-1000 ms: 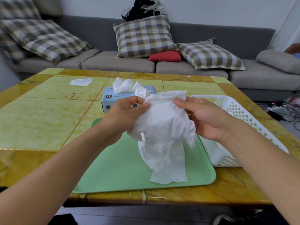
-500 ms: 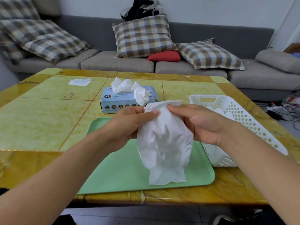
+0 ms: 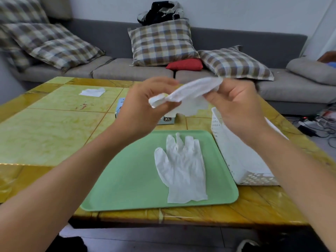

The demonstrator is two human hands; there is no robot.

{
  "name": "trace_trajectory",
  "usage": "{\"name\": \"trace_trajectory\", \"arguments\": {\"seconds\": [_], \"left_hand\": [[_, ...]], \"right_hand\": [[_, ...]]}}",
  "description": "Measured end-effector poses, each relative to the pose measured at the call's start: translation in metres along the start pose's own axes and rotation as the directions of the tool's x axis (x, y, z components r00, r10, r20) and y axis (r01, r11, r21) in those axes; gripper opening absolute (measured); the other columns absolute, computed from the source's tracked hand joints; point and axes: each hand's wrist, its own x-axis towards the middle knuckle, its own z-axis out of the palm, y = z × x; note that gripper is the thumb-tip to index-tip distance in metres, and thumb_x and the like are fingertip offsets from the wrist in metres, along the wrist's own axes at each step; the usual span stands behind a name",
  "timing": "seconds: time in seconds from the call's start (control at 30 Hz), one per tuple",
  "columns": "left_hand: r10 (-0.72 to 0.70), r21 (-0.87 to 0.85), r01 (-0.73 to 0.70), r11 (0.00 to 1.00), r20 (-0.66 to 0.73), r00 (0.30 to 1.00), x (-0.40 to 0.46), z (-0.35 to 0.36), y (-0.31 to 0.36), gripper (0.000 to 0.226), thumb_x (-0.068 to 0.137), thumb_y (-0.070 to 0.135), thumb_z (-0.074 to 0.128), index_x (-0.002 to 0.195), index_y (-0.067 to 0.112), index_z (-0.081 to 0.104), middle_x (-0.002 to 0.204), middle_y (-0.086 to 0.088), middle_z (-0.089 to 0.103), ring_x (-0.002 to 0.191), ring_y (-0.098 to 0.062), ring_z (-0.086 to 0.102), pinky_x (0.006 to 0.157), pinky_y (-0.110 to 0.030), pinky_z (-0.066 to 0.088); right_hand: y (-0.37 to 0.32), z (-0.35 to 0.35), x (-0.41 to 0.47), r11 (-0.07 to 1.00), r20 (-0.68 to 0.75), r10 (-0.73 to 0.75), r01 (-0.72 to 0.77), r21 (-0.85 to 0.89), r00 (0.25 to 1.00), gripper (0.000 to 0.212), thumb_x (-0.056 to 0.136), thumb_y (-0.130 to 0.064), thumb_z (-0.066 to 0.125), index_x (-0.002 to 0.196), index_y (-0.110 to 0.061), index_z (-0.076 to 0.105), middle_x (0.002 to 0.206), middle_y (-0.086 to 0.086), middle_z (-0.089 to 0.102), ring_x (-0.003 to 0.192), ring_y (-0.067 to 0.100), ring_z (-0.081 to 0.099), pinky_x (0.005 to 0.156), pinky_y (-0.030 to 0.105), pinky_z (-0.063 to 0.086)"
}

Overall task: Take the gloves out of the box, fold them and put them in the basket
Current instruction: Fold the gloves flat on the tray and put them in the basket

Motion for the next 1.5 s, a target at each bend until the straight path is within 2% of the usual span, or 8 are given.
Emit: {"name": "trace_trajectory", "arguments": {"seconds": [0.27, 0.47, 0.63, 0.73, 0.87, 1.07, 1.23, 1.5], "left_hand": [[-0.232, 0.294, 0.104, 0.950, 0.441, 0.867, -0.059, 0.029, -0.066, 0.011, 0.080, 0.021, 0.084, 0.090, 0.022, 0.079, 0.093, 0.014, 0.076, 0.087, -0.002, 0.068, 0.084, -0.032, 0.053], [-0.122, 0.403, -0.051, 0.914, 0.390, 0.913, -0.059, 0.033, -0.068, 0.009, 0.084, 0.017, 0.079, 0.088, 0.025, 0.077, 0.096, 0.015, 0.070, 0.083, -0.011, 0.063, 0.075, -0.034, 0.052], [-0.371, 0.008, 0.371, 0.928, 0.037, 0.928, -0.037, 0.036, -0.035, 0.012, 0.091, 0.002, 0.067, 0.091, 0.010, 0.076, 0.069, 0.009, 0.072, 0.052, -0.005, 0.066, 0.050, -0.013, 0.046], [-0.479, -0.249, 0.501, 0.829, 0.148, 0.866, -0.029, 0.032, -0.024, 0.011, 0.097, 0.007, 0.062, 0.097, 0.007, 0.073, 0.091, -0.008, 0.077, 0.077, -0.019, 0.076, 0.066, -0.025, 0.061], [-0.456, -0.294, 0.479, 0.827, 0.145, 0.878, -0.030, 0.027, -0.018, 0.014, 0.098, 0.017, 0.062, 0.099, 0.006, 0.071, 0.089, -0.010, 0.077, 0.080, -0.024, 0.076, 0.069, -0.033, 0.062], [-0.302, -0.221, 0.301, 0.928, 0.029, 0.953, -0.017, 0.019, 0.012, 0.016, 0.098, 0.021, 0.063, 0.089, 0.009, 0.068, 0.064, -0.013, 0.072, 0.058, -0.027, 0.072, 0.051, -0.033, 0.058], [-0.540, -0.054, 0.560, 0.827, 0.202, 0.817, -0.025, 0.026, -0.009, 0.017, 0.097, 0.021, 0.065, 0.093, 0.007, 0.074, 0.077, -0.015, 0.076, 0.069, -0.026, 0.076, 0.072, -0.044, 0.063], [-0.225, -0.079, 0.225, 0.971, 0.015, 0.974, -0.010, 0.010, -0.003, 0.017, 0.096, 0.017, 0.066, 0.107, 0.026, 0.075, 0.081, 0.035, 0.067, 0.067, 0.017, 0.059, 0.063, 0.000, 0.040]], "right_hand": [[0.055, 0.021, -0.050, 0.525, 0.459, 0.557, 0.135, -0.841, 0.692, 0.023, 0.087, -0.016, 0.062, 0.066, -0.017, 0.053, 0.071, 0.006, 0.057, 0.066, 0.024, 0.059, 0.058, 0.038, 0.043], [0.040, 0.020, -0.043, 0.433, 0.460, 0.466, 0.258, -0.864, 0.756, 0.019, 0.082, -0.020, 0.058, 0.066, -0.017, 0.048, 0.069, 0.002, 0.053, 0.065, 0.026, 0.056, 0.055, 0.036, 0.042], [0.029, 0.005, -0.027, 0.727, 0.151, 0.186, -0.033, -0.686, 0.971, 0.011, 0.090, -0.015, 0.068, 0.079, -0.017, 0.072, 0.067, -0.005, 0.063, 0.056, 0.017, 0.060, 0.054, 0.034, 0.051], [0.019, 0.000, -0.020, 0.921, 0.008, 0.331, -0.321, -0.222, 0.944, 0.008, 0.094, -0.005, 0.067, 0.089, -0.006, 0.073, 0.079, 0.007, 0.073, 0.061, 0.020, 0.072, 0.048, 0.028, 0.054], [0.006, 0.002, -0.020, 0.841, 0.128, 0.490, -0.506, 0.191, 0.862, 0.010, 0.101, -0.007, 0.056, 0.104, -0.003, 0.066, 0.088, 0.004, 0.071, 0.065, 0.033, 0.074, 0.045, 0.030, 0.055], [-0.007, -0.008, -0.011, 0.893, 0.090, 0.414, -0.423, 0.153, 0.906, 0.013, 0.103, -0.011, 0.054, 0.110, -0.006, 0.062, 0.082, 0.012, 0.072, 0.055, 0.033, 0.070, 0.043, 0.032, 0.054], [0.024, 0.005, -0.019, 0.757, 0.201, 0.633, -0.652, 0.039, 0.748, 0.015, 0.102, -0.006, 0.056, 0.111, -0.005, 0.067, 0.096, 0.025, 0.069, 0.068, 0.034, 0.074, 0.051, 0.032, 0.059], [0.014, -0.016, -0.006, 0.978, 0.026, 0.186, -0.182, -0.105, 0.982, 0.005, 0.094, -0.005, 0.068, 0.096, -0.005, 0.072, 0.096, 0.016, 0.074, 0.087, 0.029, 0.070, 0.085, 0.040, 0.056]]}}
